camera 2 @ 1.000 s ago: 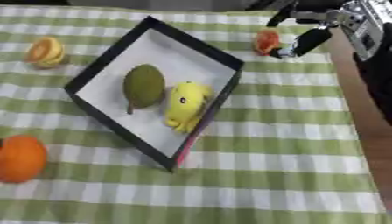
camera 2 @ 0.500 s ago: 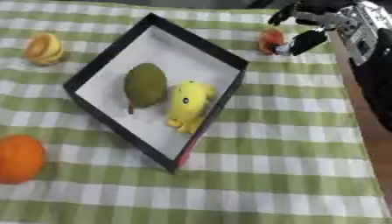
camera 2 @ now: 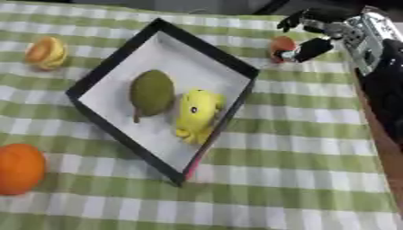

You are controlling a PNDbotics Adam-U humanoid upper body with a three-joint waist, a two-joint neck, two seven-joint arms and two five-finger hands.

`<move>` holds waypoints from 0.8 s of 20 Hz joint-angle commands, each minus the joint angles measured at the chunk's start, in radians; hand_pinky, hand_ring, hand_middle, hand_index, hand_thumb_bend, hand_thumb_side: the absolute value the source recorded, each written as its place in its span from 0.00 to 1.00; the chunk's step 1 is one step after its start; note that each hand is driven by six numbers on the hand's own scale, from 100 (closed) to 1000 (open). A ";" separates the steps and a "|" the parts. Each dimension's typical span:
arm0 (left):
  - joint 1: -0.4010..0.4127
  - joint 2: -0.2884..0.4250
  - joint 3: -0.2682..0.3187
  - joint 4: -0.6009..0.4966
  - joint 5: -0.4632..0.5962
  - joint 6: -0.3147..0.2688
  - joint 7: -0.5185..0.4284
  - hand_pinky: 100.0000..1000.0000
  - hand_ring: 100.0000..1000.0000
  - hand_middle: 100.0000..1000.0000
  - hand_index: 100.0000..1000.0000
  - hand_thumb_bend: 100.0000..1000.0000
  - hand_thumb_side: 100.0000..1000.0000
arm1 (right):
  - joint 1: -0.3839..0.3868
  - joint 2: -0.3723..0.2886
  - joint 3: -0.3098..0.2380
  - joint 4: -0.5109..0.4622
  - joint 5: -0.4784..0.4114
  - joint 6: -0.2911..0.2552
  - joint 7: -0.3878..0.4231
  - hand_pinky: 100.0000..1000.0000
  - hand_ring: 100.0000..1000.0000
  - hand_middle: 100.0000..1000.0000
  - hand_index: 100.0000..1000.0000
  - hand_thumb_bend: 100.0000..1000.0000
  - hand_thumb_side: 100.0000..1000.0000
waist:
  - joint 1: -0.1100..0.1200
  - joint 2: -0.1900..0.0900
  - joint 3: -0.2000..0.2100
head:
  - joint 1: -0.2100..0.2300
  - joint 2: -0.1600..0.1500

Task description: Pick up objects on the table and place them in the box.

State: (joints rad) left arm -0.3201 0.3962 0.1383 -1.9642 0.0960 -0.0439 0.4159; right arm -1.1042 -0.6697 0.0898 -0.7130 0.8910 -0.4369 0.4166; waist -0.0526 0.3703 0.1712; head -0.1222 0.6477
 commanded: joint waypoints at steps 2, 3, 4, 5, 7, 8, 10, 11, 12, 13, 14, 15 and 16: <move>-0.011 0.028 0.004 -0.020 0.003 -0.001 -0.002 0.80 0.83 0.79 0.80 0.00 0.65 | -0.016 -0.030 -0.016 0.005 0.031 0.010 -0.006 0.95 0.90 0.78 0.91 0.24 0.58 | -0.012 0.001 0.001 | -0.005 -0.015; -0.011 0.028 0.003 -0.020 0.003 -0.001 -0.003 0.80 0.83 0.79 0.80 0.00 0.65 | -0.016 -0.029 -0.016 0.007 0.038 0.011 -0.004 0.95 0.90 0.77 0.91 0.24 0.59 | -0.012 0.002 0.001 | -0.005 -0.014; -0.011 0.028 0.003 -0.020 0.003 -0.001 -0.004 0.80 0.83 0.79 0.80 0.00 0.65 | -0.016 -0.029 -0.016 0.008 0.044 0.011 -0.002 0.95 0.90 0.77 0.91 0.24 0.60 | -0.012 0.002 0.001 | -0.005 -0.014; -0.012 0.028 0.002 -0.020 0.003 -0.001 -0.004 0.81 0.83 0.79 0.80 0.00 0.65 | -0.016 -0.029 -0.017 0.009 0.050 0.013 -0.001 0.94 0.90 0.76 0.91 0.24 0.60 | -0.012 0.003 0.002 | -0.005 -0.015; -0.012 0.029 0.002 -0.020 0.003 -0.001 -0.005 0.81 0.83 0.79 0.80 0.00 0.65 | -0.016 -0.030 -0.017 0.012 0.066 0.020 -0.001 0.93 0.89 0.76 0.90 0.24 0.61 | -0.013 0.004 0.003 | -0.004 -0.014; -0.011 0.029 0.003 -0.020 0.003 -0.001 -0.005 0.81 0.83 0.79 0.80 0.00 0.65 | -0.016 -0.031 -0.017 0.013 0.075 0.024 -0.001 0.93 0.89 0.75 0.90 0.25 0.64 | -0.013 0.004 0.004 | -0.004 -0.013; -0.009 0.029 0.003 -0.020 0.004 -0.001 -0.005 0.81 0.83 0.79 0.80 0.00 0.65 | -0.015 -0.032 -0.019 0.016 0.095 0.032 -0.003 0.92 0.89 0.75 0.90 0.26 0.66 | -0.013 0.004 0.004 | -0.003 -0.012; -0.009 0.029 0.003 -0.020 0.004 -0.002 -0.006 0.81 0.83 0.79 0.80 0.00 0.65 | -0.014 -0.033 -0.019 0.018 0.104 0.035 -0.003 0.92 0.89 0.75 0.90 0.26 0.66 | -0.013 0.004 0.003 | -0.003 -0.012; -0.009 0.029 0.003 -0.020 0.004 -0.002 -0.006 0.81 0.83 0.79 0.80 0.00 0.65 | -0.014 -0.033 -0.021 0.020 0.112 0.037 -0.004 0.92 0.89 0.75 0.90 0.25 0.66 | -0.014 0.003 0.002 | -0.002 -0.012; -0.009 0.029 0.003 -0.020 0.004 -0.002 -0.006 0.81 0.83 0.79 0.80 0.00 0.65 | -0.014 -0.033 -0.023 0.022 0.117 0.039 -0.006 0.92 0.89 0.74 0.89 0.25 0.66 | -0.014 0.003 0.002 | -0.002 -0.012; -0.009 0.029 0.002 -0.020 0.005 -0.002 -0.007 0.81 0.83 0.79 0.80 0.00 0.65 | -0.014 -0.032 -0.024 0.023 0.120 0.040 -0.008 0.92 0.89 0.74 0.89 0.24 0.66 | -0.013 0.003 0.001 | -0.002 -0.012; -0.010 0.029 0.002 -0.020 0.005 -0.002 -0.007 0.81 0.83 0.79 0.80 0.00 0.65 | -0.014 -0.031 -0.025 0.023 0.122 0.042 -0.012 0.91 0.88 0.73 0.88 0.22 0.65 | -0.013 0.003 0.001 | -0.002 -0.012; -0.010 0.029 0.001 -0.020 0.005 -0.002 -0.008 0.81 0.83 0.79 0.80 0.00 0.65 | -0.014 -0.030 -0.025 0.023 0.124 0.045 -0.017 0.91 0.88 0.72 0.88 0.22 0.65 | -0.013 0.004 0.001 | -0.003 -0.013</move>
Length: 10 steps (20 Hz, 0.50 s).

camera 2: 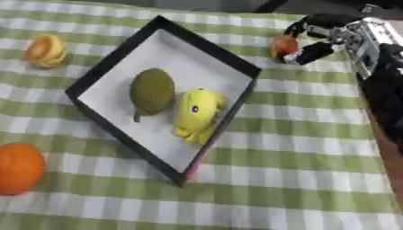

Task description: Pick up objects on the table and place them in the box.

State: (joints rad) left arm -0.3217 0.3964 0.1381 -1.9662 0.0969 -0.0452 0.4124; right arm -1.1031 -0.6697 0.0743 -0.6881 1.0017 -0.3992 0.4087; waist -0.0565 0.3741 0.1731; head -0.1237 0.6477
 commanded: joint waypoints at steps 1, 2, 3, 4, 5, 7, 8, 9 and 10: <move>-0.009 0.028 0.001 -0.018 0.004 0.000 -0.005 0.81 0.83 0.79 0.80 0.00 0.65 | -0.013 -0.030 -0.009 -0.002 0.013 0.008 -0.014 0.91 0.87 0.70 0.87 0.21 0.64 | -0.009 0.000 -0.001 | -0.002 -0.014; -0.009 0.028 0.000 -0.018 0.004 0.000 -0.006 0.81 0.83 0.79 0.80 0.00 0.65 | -0.009 -0.032 -0.009 -0.004 0.010 0.007 -0.021 0.90 0.87 0.69 0.85 0.19 0.60 | -0.008 0.001 -0.001 | -0.002 -0.014; -0.008 0.028 0.000 -0.018 0.005 0.000 -0.006 0.81 0.83 0.79 0.80 0.00 0.65 | -0.003 -0.036 -0.009 -0.006 0.004 0.005 -0.027 0.90 0.86 0.67 0.84 0.19 0.63 | -0.008 0.002 -0.001 | -0.002 -0.014; -0.008 0.028 0.000 -0.018 0.005 0.000 -0.006 0.81 0.83 0.79 0.80 0.00 0.65 | 0.001 -0.039 -0.009 -0.007 -0.001 0.002 -0.032 0.90 0.86 0.67 0.84 0.19 0.63 | -0.008 0.002 0.000 | -0.002 -0.014; -0.007 0.028 0.001 -0.018 0.005 0.000 -0.006 0.81 0.83 0.79 0.80 0.00 0.65 | 0.004 -0.042 -0.010 -0.008 -0.006 -0.001 -0.037 0.89 0.84 0.63 0.81 0.16 0.61 | -0.008 0.002 0.000 | -0.002 -0.012; -0.006 0.028 0.001 -0.017 0.005 0.000 -0.006 0.81 0.83 0.79 0.80 0.00 0.65 | 0.007 -0.045 -0.011 -0.009 -0.020 -0.010 -0.045 0.88 0.81 0.58 0.76 0.12 0.58 | -0.008 0.002 -0.002 | 0.000 -0.009; -0.005 0.028 0.001 -0.017 0.006 0.000 -0.007 0.81 0.83 0.79 0.80 0.00 0.65 | 0.008 -0.046 -0.011 -0.012 -0.029 -0.016 -0.048 0.88 0.79 0.56 0.74 0.10 0.55 | -0.007 0.001 -0.003 | 0.000 -0.007; -0.004 0.028 0.001 -0.017 0.006 -0.001 -0.007 0.81 0.83 0.79 0.80 0.00 0.65 | 0.007 -0.047 -0.010 -0.016 -0.039 -0.023 -0.051 0.87 0.78 0.55 0.73 0.09 0.54 | -0.007 -0.001 -0.005 | 0.002 -0.005; -0.004 0.029 0.001 -0.017 0.006 -0.001 -0.007 0.81 0.83 0.79 0.80 0.00 0.65 | 0.006 -0.049 -0.008 -0.021 -0.050 -0.032 -0.053 0.87 0.78 0.54 0.73 0.09 0.53 | -0.007 -0.003 -0.007 | 0.003 -0.003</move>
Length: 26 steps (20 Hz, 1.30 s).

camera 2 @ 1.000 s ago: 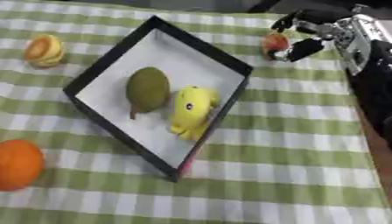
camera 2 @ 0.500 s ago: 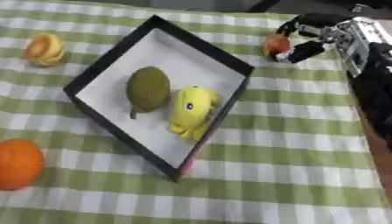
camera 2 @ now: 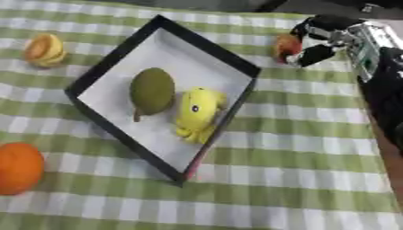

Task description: Pick up objects on the table and place them in the box.

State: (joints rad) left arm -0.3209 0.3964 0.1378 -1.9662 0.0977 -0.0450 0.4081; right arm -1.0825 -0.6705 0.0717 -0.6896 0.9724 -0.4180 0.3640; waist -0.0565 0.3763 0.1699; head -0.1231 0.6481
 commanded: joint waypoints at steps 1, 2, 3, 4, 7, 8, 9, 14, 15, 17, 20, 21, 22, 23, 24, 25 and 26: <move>-0.004 0.029 0.002 -0.016 0.005 -0.001 -0.003 0.81 0.83 0.79 0.80 0.00 0.65 | -0.016 -0.050 -0.002 -0.025 -0.030 -0.022 -0.008 0.87 0.77 0.53 0.72 0.09 0.52 | -0.007 -0.007 -0.005 | 0.003 -0.001; -0.003 0.029 0.002 -0.016 0.005 -0.001 -0.003 0.81 0.83 0.79 0.80 0.00 0.65 | -0.018 -0.052 0.002 -0.033 -0.041 -0.031 -0.008 0.86 0.76 0.52 0.71 0.07 0.52 | -0.007 -0.009 -0.008 | 0.004 0.002; -0.002 0.030 0.002 -0.016 0.005 -0.001 -0.004 0.81 0.83 0.79 0.80 0.00 0.64 | -0.020 -0.054 0.007 -0.042 -0.052 -0.039 -0.008 0.86 0.76 0.52 0.71 0.05 0.48 | -0.007 -0.012 -0.010 | 0.005 0.004; -0.001 0.030 0.002 -0.016 0.005 -0.001 -0.004 0.81 0.83 0.79 0.80 0.00 0.64 | -0.021 -0.056 0.011 -0.050 -0.063 -0.044 -0.008 0.86 0.76 0.52 0.71 0.04 0.48 | -0.006 -0.015 -0.012 | 0.006 0.006; 0.004 0.032 0.002 -0.014 0.005 -0.001 -0.004 0.81 0.84 0.79 0.80 0.00 0.64 | -0.023 -0.062 0.028 -0.084 -0.104 -0.061 -0.003 0.86 0.74 0.51 0.70 0.00 0.41 | -0.004 -0.024 -0.019 | 0.008 0.011; 0.006 0.032 0.002 -0.014 0.005 -0.001 -0.005 0.81 0.84 0.79 0.80 0.00 0.64 | -0.024 -0.063 0.032 -0.098 -0.124 -0.063 -0.001 0.86 0.74 0.51 0.70 0.00 0.40 | -0.003 -0.027 -0.022 | 0.009 0.013; 0.008 0.033 0.002 -0.013 0.005 -0.001 -0.005 0.81 0.84 0.79 0.80 0.00 0.64 | -0.026 -0.065 0.037 -0.111 -0.147 -0.063 0.002 0.86 0.73 0.50 0.70 0.00 0.39 | -0.003 -0.031 -0.025 | 0.009 0.016; 0.016 0.036 0.001 -0.011 0.005 -0.002 -0.007 0.81 0.84 0.79 0.80 0.00 0.64 | -0.028 -0.086 0.070 -0.209 -0.267 -0.061 0.019 0.86 0.70 0.49 0.69 0.07 0.43 | 0.002 -0.051 -0.039 | 0.014 0.025; 0.018 0.037 0.001 -0.010 0.005 -0.002 -0.007 0.81 0.84 0.79 0.80 0.00 0.64 | -0.026 -0.092 0.079 -0.235 -0.292 -0.064 0.025 0.87 0.69 0.48 0.68 0.08 0.43 | 0.003 -0.055 -0.042 | 0.015 0.027; 0.022 0.038 0.001 -0.010 0.005 -0.002 -0.007 0.81 0.84 0.79 0.80 0.00 0.64 | -0.022 -0.104 0.095 -0.282 -0.337 -0.063 0.037 0.87 0.68 0.48 0.68 0.08 0.43 | 0.005 -0.061 -0.047 | 0.016 0.030; 0.025 0.040 0.001 -0.009 0.006 -0.002 -0.008 0.81 0.85 0.79 0.80 0.00 0.64 | -0.015 -0.123 0.133 -0.376 -0.413 -0.063 0.055 0.86 0.68 0.48 0.68 0.07 0.42 | 0.009 -0.071 -0.053 | 0.017 0.034; 0.026 0.041 0.001 -0.009 0.005 -0.003 -0.008 0.81 0.85 0.79 0.80 0.00 0.64 | -0.012 -0.130 0.148 -0.416 -0.440 -0.062 0.061 0.86 0.68 0.48 0.68 0.06 0.42 | 0.010 -0.074 -0.055 | 0.018 0.036; 0.028 0.043 0.002 -0.009 0.005 -0.003 -0.008 0.81 0.85 0.79 0.80 0.00 0.64 | -0.008 -0.138 0.165 -0.463 -0.470 -0.060 0.067 0.85 0.67 0.47 0.68 0.05 0.41 | 0.011 -0.077 -0.057 | 0.020 0.038; 0.030 0.045 0.003 -0.009 0.005 -0.003 -0.007 0.81 0.85 0.79 0.80 0.00 0.63 | -0.006 -0.144 0.182 -0.511 -0.499 -0.057 0.075 0.85 0.67 0.47 0.67 0.04 0.41 | 0.012 -0.081 -0.059 | 0.021 0.041; 0.032 0.048 0.004 -0.009 0.004 -0.004 -0.005 0.81 0.85 0.79 0.80 0.00 0.63 | -0.006 -0.148 0.203 -0.564 -0.529 -0.053 0.082 0.84 0.67 0.47 0.67 0.04 0.41 | 0.014 -0.085 -0.061 | 0.022 0.045; 0.035 0.051 0.006 -0.009 0.003 -0.004 -0.003 0.81 0.85 0.79 0.80 0.00 0.63 | -0.009 -0.150 0.224 -0.619 -0.556 -0.047 0.092 0.83 0.66 0.47 0.67 0.05 0.42 | 0.015 -0.089 -0.064 | 0.023 0.049; 0.038 0.053 0.008 -0.009 0.002 -0.004 -0.001 0.81 0.85 0.79 0.80 0.00 0.63 | -0.014 -0.147 0.245 -0.670 -0.579 -0.040 0.103 0.82 0.66 0.47 0.67 0.05 0.42 | 0.016 -0.094 -0.068 | 0.023 0.053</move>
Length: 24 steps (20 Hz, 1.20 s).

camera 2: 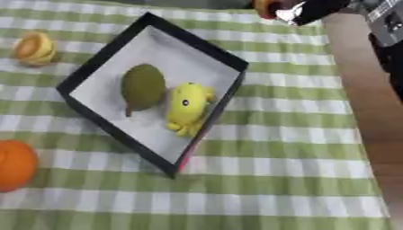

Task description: Pick up objects on the table and place them in the box.

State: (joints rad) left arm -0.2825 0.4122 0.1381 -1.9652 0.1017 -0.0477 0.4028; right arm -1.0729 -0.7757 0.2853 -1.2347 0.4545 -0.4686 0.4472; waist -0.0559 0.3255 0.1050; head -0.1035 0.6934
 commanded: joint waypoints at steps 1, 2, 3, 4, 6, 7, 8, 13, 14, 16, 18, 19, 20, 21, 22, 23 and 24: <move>0.003 0.041 0.011 -0.011 -0.003 -0.003 0.007 0.81 0.85 0.79 0.80 0.00 0.63 | -0.031 -0.035 0.050 -0.170 -0.081 0.018 0.030 0.82 0.65 0.47 0.67 0.04 0.42 | 0.017 -0.048 -0.006 | 0.004 0.012; 0.007 0.044 0.015 -0.011 -0.005 -0.003 0.012 0.81 0.85 0.79 0.81 0.00 0.63 | -0.041 -0.019 0.069 -0.215 -0.101 0.023 0.043 0.81 0.65 0.47 0.66 0.04 0.42 | 0.019 -0.054 -0.010 | 0.005 0.016; 0.011 0.048 0.019 -0.012 -0.007 -0.004 0.017 0.81 0.85 0.79 0.81 0.00 0.63 | -0.050 -0.003 0.083 -0.255 -0.118 0.029 0.054 0.80 0.64 0.47 0.66 0.05 0.42 | 0.021 -0.059 -0.013 | 0.006 0.021; 0.016 0.052 0.022 -0.013 -0.009 -0.005 0.021 0.81 0.85 0.80 0.81 0.00 0.63 | -0.060 0.018 0.095 -0.292 -0.130 0.034 0.066 0.80 0.64 0.47 0.66 0.06 0.43 | 0.023 -0.065 -0.017 | 0.007 0.027; 0.027 0.060 0.028 -0.014 -0.012 -0.005 0.030 0.81 0.85 0.80 0.81 0.00 0.63 | -0.079 0.070 0.122 -0.345 -0.141 0.039 0.097 0.79 0.64 0.45 0.66 0.06 0.45 | 0.026 -0.076 -0.023 | 0.008 0.041; 0.032 0.064 0.032 -0.014 -0.016 -0.004 0.034 0.81 0.85 0.80 0.81 0.00 0.62 | -0.088 0.096 0.133 -0.357 -0.139 0.040 0.113 0.79 0.64 0.45 0.66 0.07 0.46 | 0.027 -0.080 -0.026 | 0.008 0.046; 0.036 0.066 0.034 -0.014 -0.018 -0.004 0.039 0.81 0.85 0.80 0.81 0.00 0.62 | -0.097 0.126 0.148 -0.361 -0.130 0.039 0.129 0.79 0.64 0.46 0.66 0.07 0.48 | 0.028 -0.085 -0.028 | 0.006 0.054; 0.053 0.078 0.047 -0.018 -0.014 -0.007 0.055 0.81 0.85 0.79 0.81 0.00 0.62 | -0.123 0.259 0.214 -0.295 -0.032 0.004 0.184 0.78 0.65 0.47 0.66 0.10 0.56 | 0.032 -0.097 -0.033 | 0.001 0.075; 0.056 0.081 0.049 -0.019 -0.014 -0.007 0.058 0.81 0.85 0.79 0.81 0.00 0.62 | -0.124 0.283 0.228 -0.270 -0.005 -0.008 0.191 0.79 0.65 0.47 0.66 0.10 0.57 | 0.032 -0.097 -0.033 | 0.001 0.076; 0.061 0.087 0.051 -0.020 -0.016 -0.008 0.060 0.81 0.85 0.79 0.81 0.00 0.62 | -0.121 0.327 0.246 -0.215 0.047 -0.037 0.198 0.79 0.65 0.47 0.66 0.10 0.58 | 0.034 -0.096 -0.031 | 0.002 0.076; 0.065 0.090 0.051 -0.020 -0.016 -0.008 0.060 0.81 0.85 0.79 0.81 0.00 0.62 | -0.114 0.360 0.254 -0.163 0.091 -0.063 0.195 0.80 0.65 0.47 0.66 0.09 0.57 | 0.035 -0.094 -0.028 | 0.001 0.077; 0.068 0.091 0.050 -0.020 -0.017 -0.008 0.060 0.81 0.85 0.79 0.81 0.00 0.62 | -0.111 0.372 0.255 -0.140 0.110 -0.075 0.192 0.80 0.65 0.47 0.66 0.09 0.57 | 0.035 -0.094 -0.026 | 0.002 0.077; 0.070 0.092 0.050 -0.019 -0.017 -0.008 0.059 0.81 0.85 0.79 0.81 0.00 0.62 | -0.106 0.383 0.255 -0.120 0.125 -0.084 0.188 0.80 0.65 0.47 0.66 0.07 0.55 | 0.035 -0.093 -0.026 | 0.002 0.076; 0.071 0.092 0.050 -0.019 -0.018 -0.008 0.059 0.81 0.85 0.79 0.81 0.00 0.62 | -0.102 0.395 0.253 -0.101 0.138 -0.090 0.184 0.80 0.65 0.47 0.66 0.07 0.55 | 0.035 -0.092 -0.024 | 0.002 0.076; 0.071 0.092 0.049 -0.019 -0.018 -0.008 0.058 0.81 0.85 0.79 0.81 0.00 0.62 | -0.097 0.407 0.251 -0.082 0.154 -0.096 0.179 0.80 0.65 0.47 0.66 0.07 0.55 | 0.035 -0.092 -0.023 | 0.002 0.075; 0.070 0.092 0.048 -0.020 -0.018 -0.008 0.057 0.81 0.85 0.79 0.81 0.00 0.62 | -0.094 0.417 0.250 -0.063 0.171 -0.102 0.175 0.81 0.65 0.47 0.66 0.08 0.56 | 0.036 -0.091 -0.021 | 0.002 0.075; 0.070 0.092 0.047 -0.020 -0.019 -0.008 0.056 0.81 0.85 0.79 0.81 0.00 0.62 | -0.090 0.427 0.249 -0.044 0.189 -0.108 0.171 0.81 0.65 0.47 0.66 0.08 0.57 | 0.036 -0.091 -0.019 | 0.001 0.074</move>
State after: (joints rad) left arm -0.2081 0.4677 0.1761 -1.9666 0.0862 -0.0532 0.4592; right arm -1.1457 -0.3517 0.5484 -1.2925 0.6236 -0.5567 0.6132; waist -0.0395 0.2668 0.0845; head -0.1001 0.7645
